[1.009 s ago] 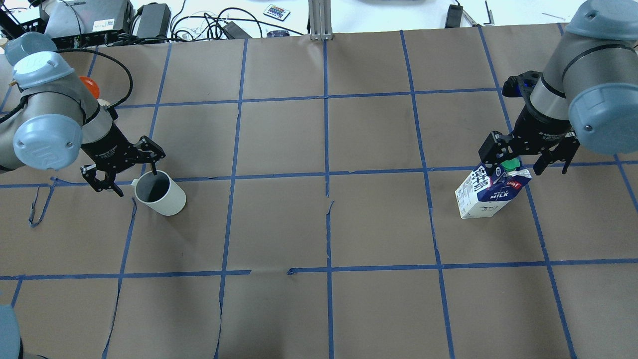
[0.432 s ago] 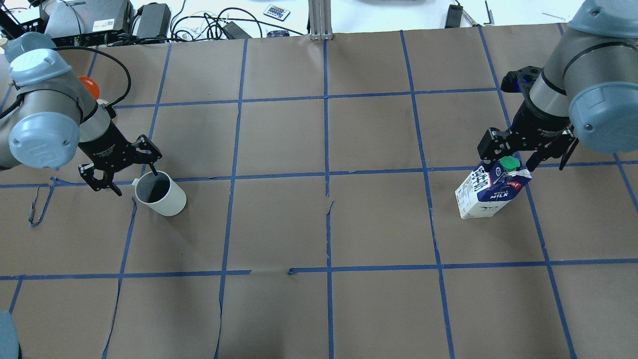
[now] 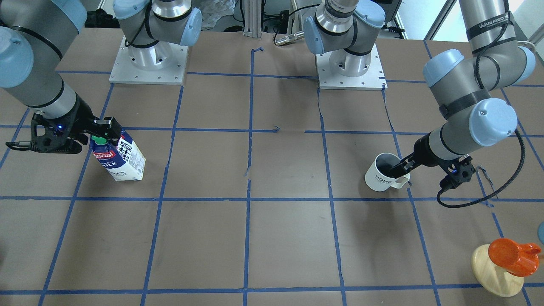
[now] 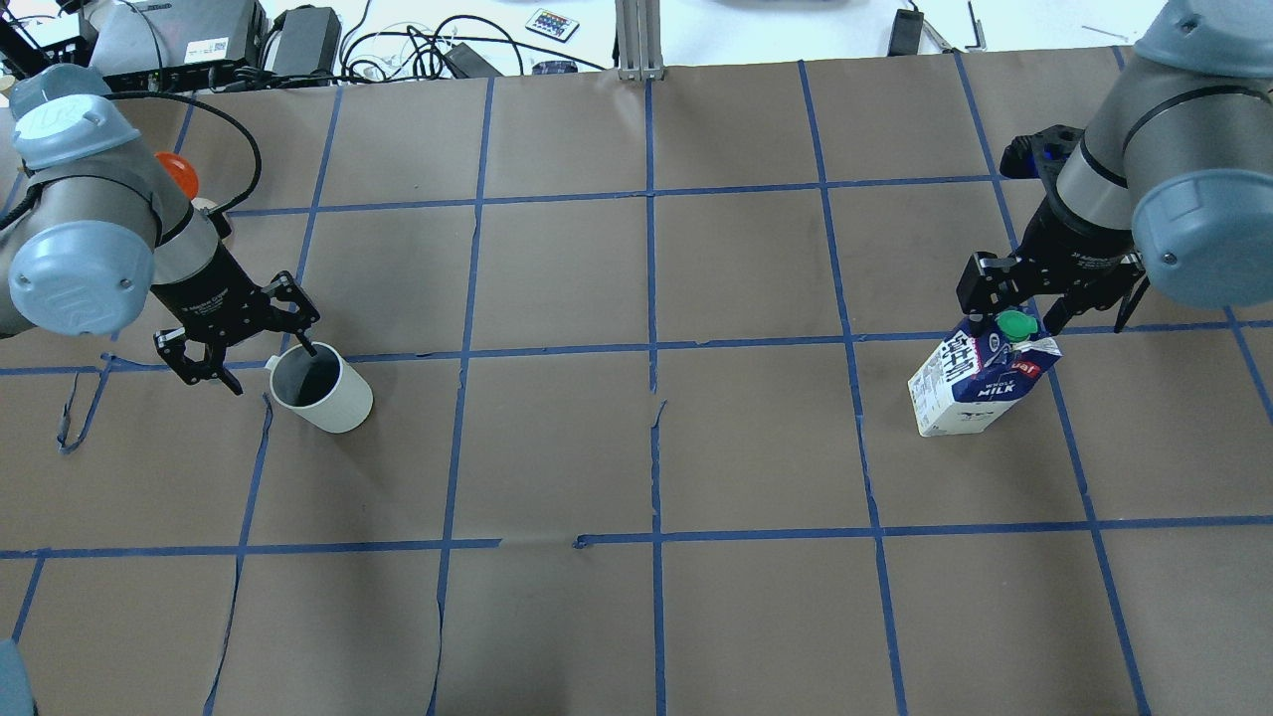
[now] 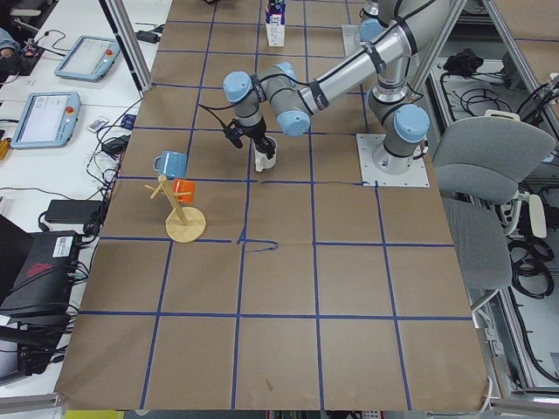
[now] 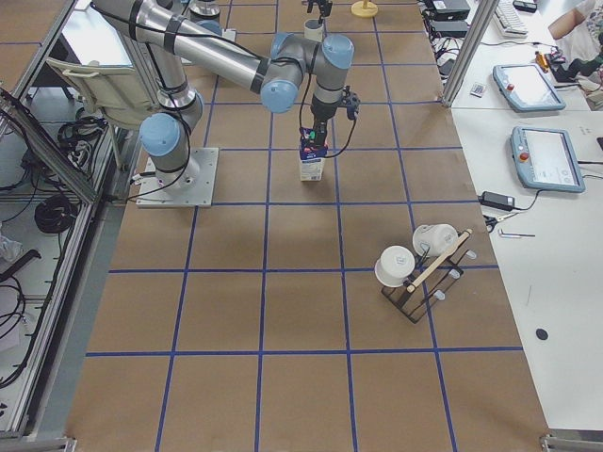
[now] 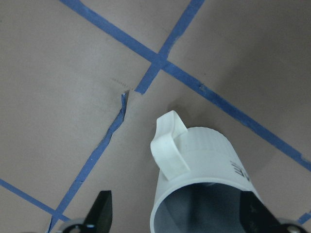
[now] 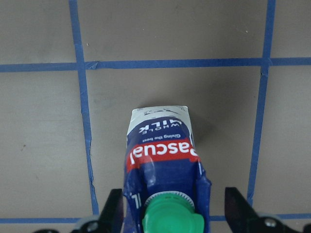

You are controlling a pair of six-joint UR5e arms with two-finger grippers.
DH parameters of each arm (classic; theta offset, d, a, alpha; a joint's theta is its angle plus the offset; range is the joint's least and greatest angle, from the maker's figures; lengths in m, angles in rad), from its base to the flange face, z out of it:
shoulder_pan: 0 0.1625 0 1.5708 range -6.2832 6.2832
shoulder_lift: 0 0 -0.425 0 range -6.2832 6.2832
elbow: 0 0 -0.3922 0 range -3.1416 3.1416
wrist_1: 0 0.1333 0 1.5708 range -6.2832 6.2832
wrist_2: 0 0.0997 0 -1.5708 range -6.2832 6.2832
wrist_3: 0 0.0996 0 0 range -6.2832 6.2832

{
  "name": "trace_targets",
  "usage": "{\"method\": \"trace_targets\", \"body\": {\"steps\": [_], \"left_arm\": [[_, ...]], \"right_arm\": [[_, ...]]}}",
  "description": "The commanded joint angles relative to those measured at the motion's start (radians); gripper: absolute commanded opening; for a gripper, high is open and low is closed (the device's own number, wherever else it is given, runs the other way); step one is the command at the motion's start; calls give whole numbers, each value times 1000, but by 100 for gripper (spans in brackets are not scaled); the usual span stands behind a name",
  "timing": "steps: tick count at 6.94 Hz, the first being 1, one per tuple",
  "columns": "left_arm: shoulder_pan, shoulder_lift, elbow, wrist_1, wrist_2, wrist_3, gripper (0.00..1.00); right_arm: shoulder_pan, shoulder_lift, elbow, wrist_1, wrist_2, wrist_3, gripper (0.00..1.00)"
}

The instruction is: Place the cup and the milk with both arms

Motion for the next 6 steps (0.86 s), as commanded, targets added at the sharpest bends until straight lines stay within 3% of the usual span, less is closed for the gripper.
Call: {"method": "trace_targets", "body": {"steps": [1, 2, 3, 4, 6], "left_arm": [[-1, -3, -4, -32, -1, 3, 67], [-1, -2, -20, -31, -6, 2, 47], [1, -2, -24, -21, -10, 0, 7], [1, -2, -23, -15, -13, -2, 0], [2, -2, -17, -14, -17, -2, 0]], "right_arm": [[0, 2, 0, 0, 3, 1, 50], [0, 2, 0, 1, 4, 3, 38], [0, 2, 0, 6, 4, 3, 29], [0, 2, -4, 4, 4, 5, 24], [0, 2, -30, 12, 4, 8, 22]]}}
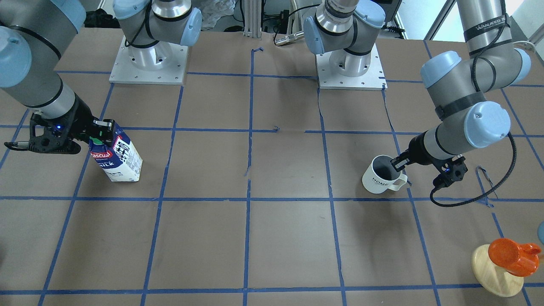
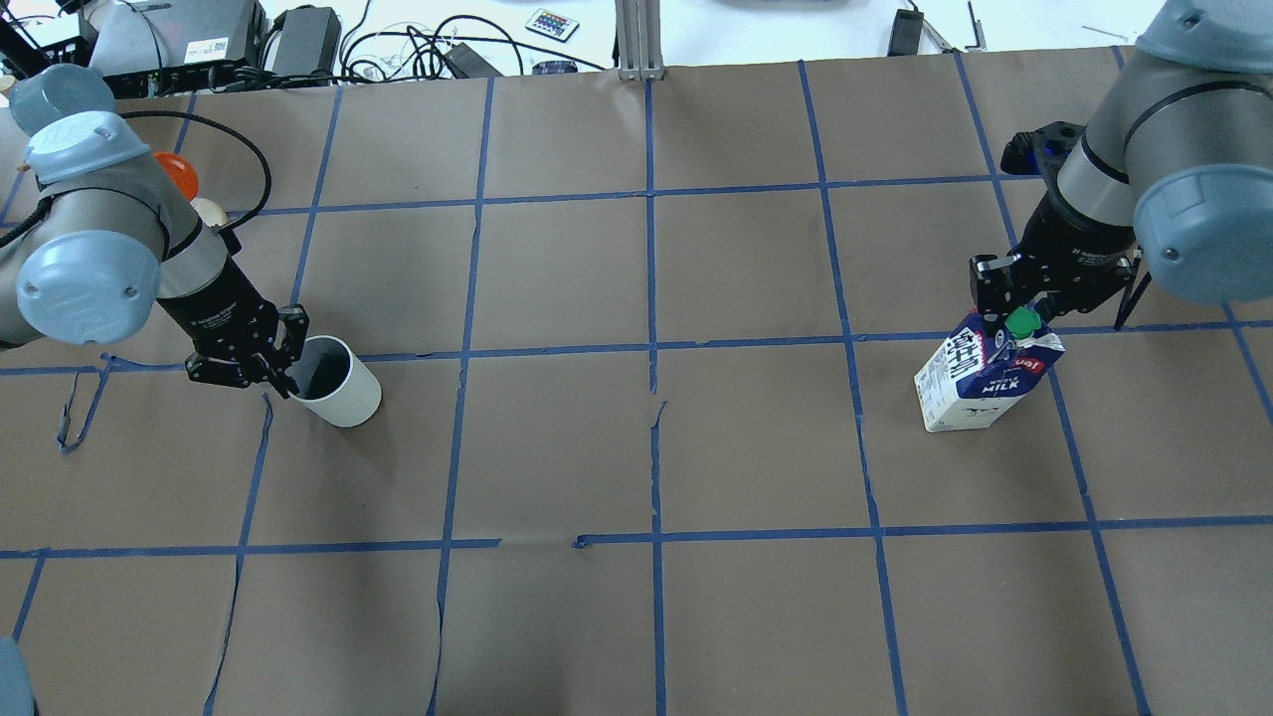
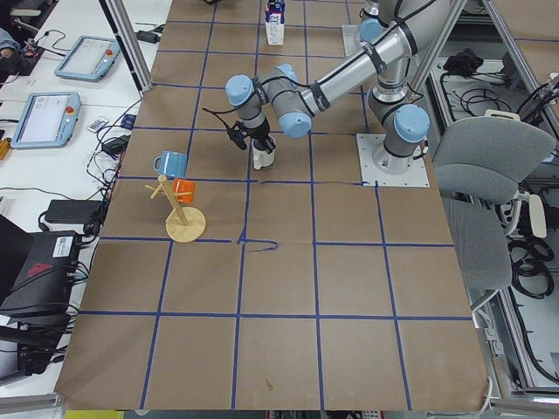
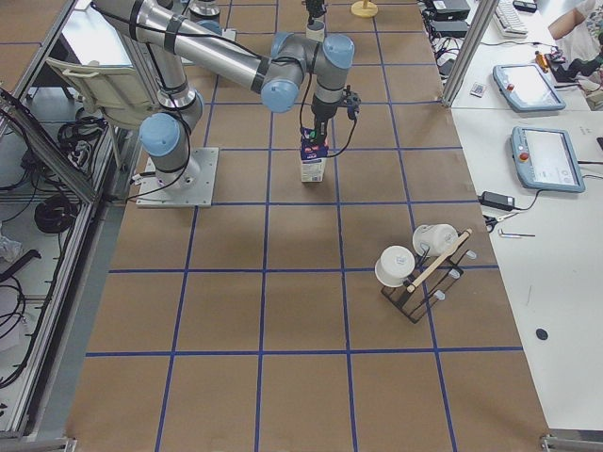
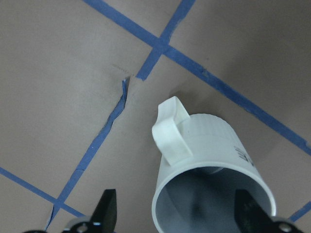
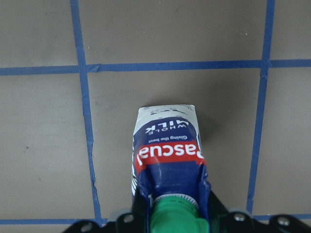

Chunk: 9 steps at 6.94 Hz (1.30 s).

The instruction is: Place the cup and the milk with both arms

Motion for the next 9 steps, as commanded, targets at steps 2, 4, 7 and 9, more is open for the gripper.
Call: {"method": "trace_targets", "body": {"steps": [2, 4, 7, 9], "left_arm": [[-7, -6, 61, 1, -17, -34, 0], [-91, -26, 138, -4, -79, -176, 0], [-304, -54, 222, 10, -189, -650, 0], [-497, -64, 232, 34, -189, -874, 0]], "right_arm": [[3, 10, -42, 22, -2, 7, 21], [6, 23, -150, 91, 47, 10, 21], [76, 189, -403, 174, 49, 24, 22], [129, 215, -422, 162, 45, 93, 22]]}}
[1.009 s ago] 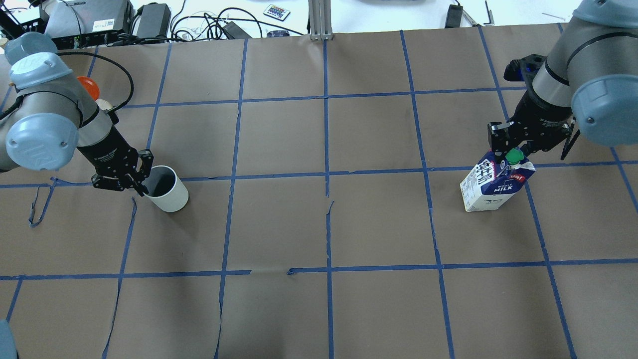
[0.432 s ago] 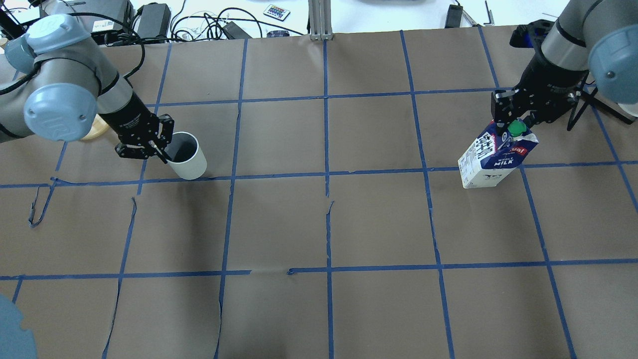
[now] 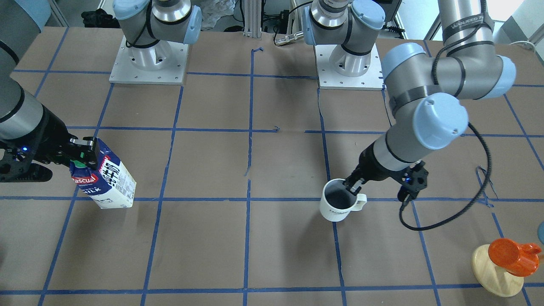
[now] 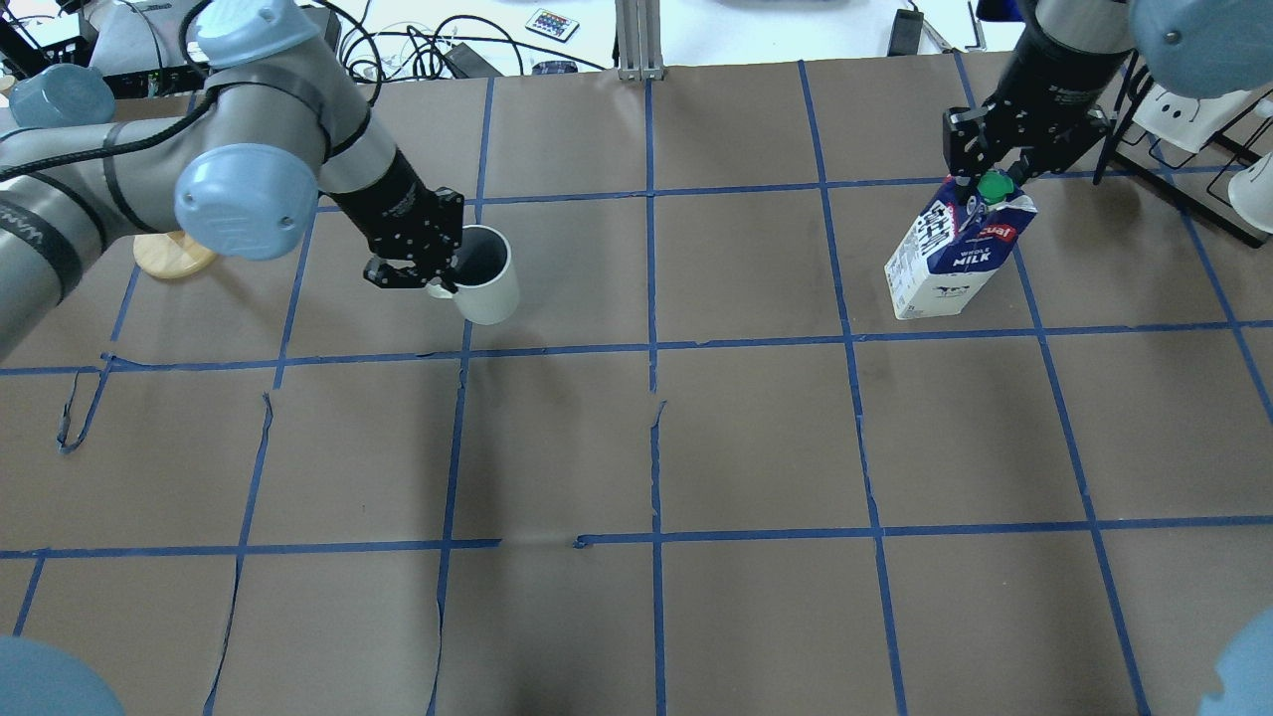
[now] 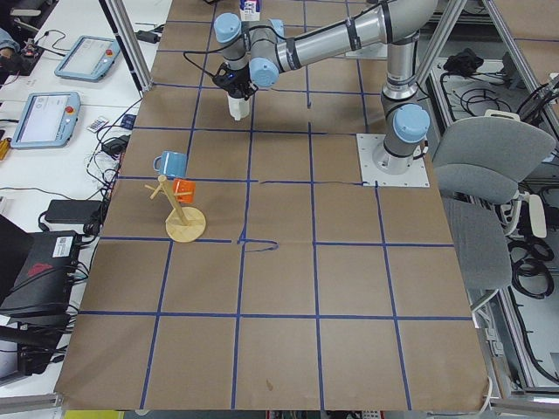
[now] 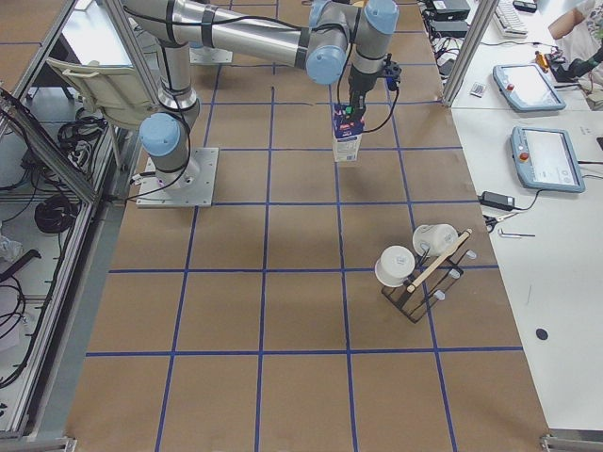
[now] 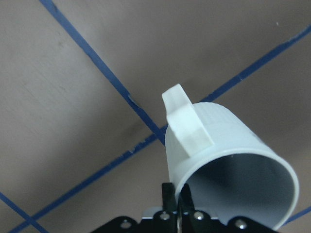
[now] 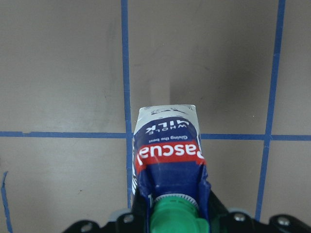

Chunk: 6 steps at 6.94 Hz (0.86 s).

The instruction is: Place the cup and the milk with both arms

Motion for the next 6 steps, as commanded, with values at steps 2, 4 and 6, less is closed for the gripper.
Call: {"method": "trace_targets", "body": {"steps": [2, 4, 6], "left_arm": [[-231, -9, -28, 45, -57, -337, 0], [-273, -20, -138, 206, -66, -429, 0], [-276, -29, -169, 219, -73, -442, 99]], "right_arm": [[27, 25, -15, -8, -20, 28, 22], [27, 21, -13, 6, -53, 28, 22], [27, 22, -12, 6, -53, 28, 23]]}}
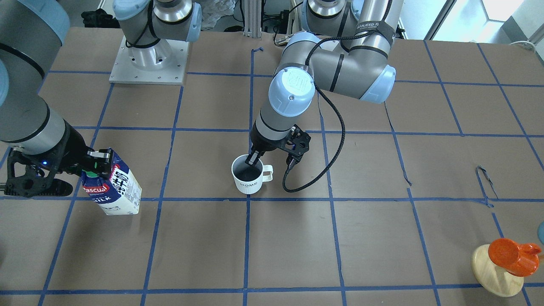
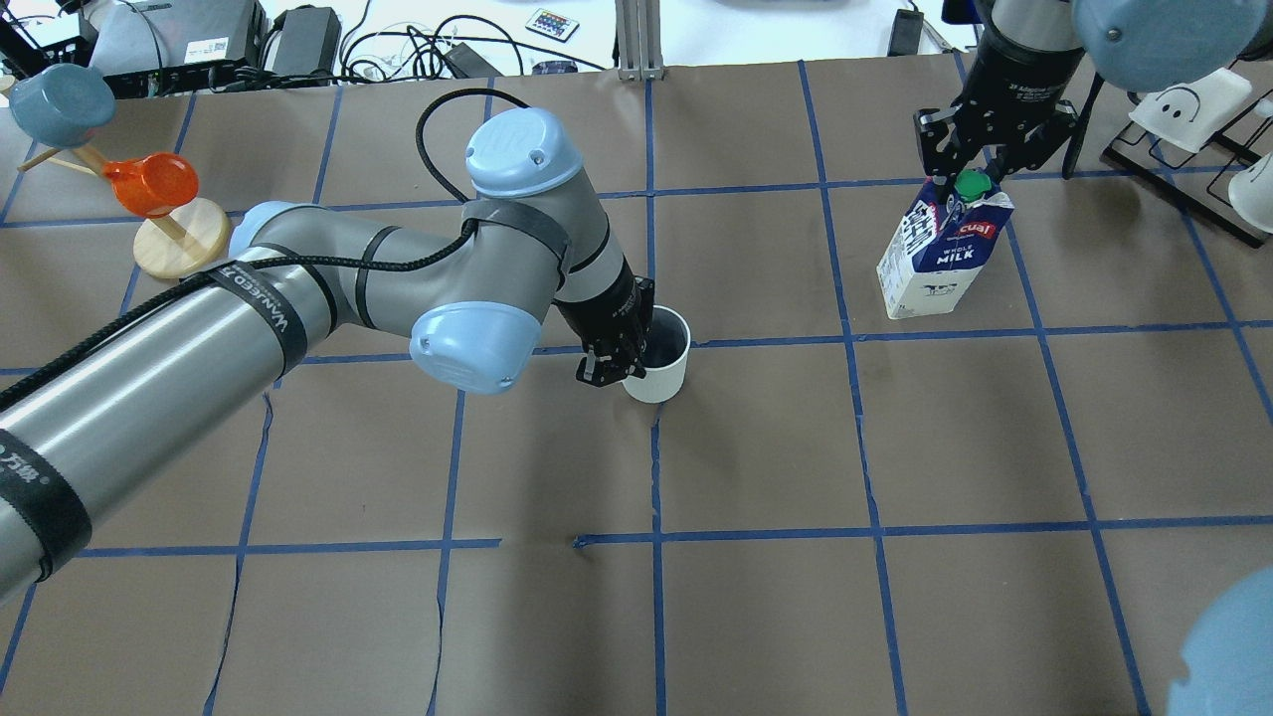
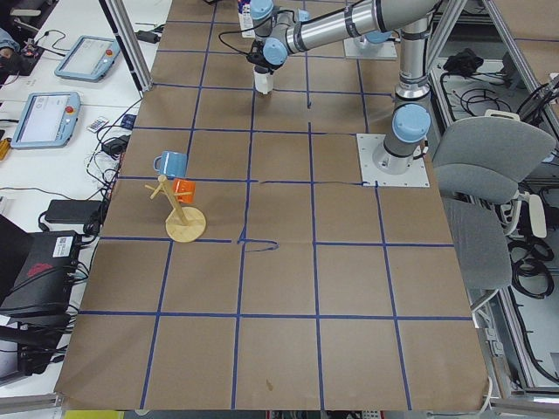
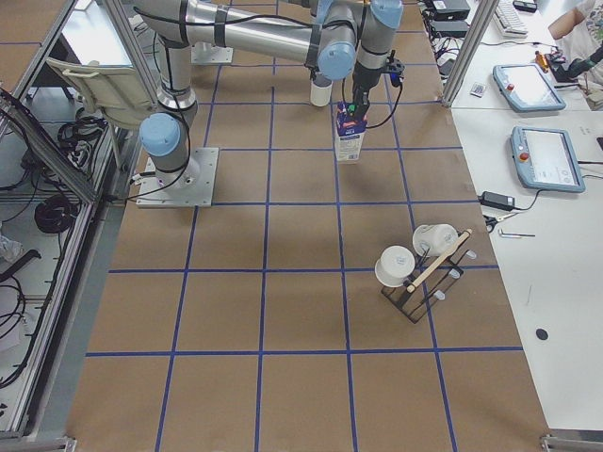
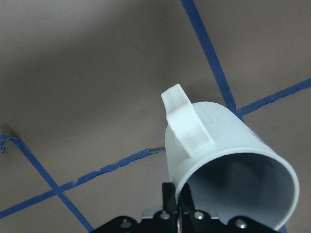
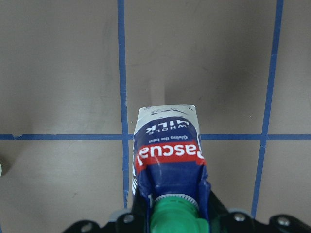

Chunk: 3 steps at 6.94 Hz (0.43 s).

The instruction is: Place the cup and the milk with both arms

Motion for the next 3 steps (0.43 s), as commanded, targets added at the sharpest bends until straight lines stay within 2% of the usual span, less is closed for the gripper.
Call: {"method": "trace_targets", "body": {"steps": [1, 2, 3], "left_arm": [[-6, -2, -19, 9, -74, -30, 100], [-3, 2, -1, 9, -78, -13, 100], [15, 34, 35, -12, -13, 31, 100]], "right_arm": [[0, 0, 1, 0, -1, 0, 23], [2, -1, 1, 3, 11, 2, 23], [30, -3, 1, 1, 12, 41, 23]]}}
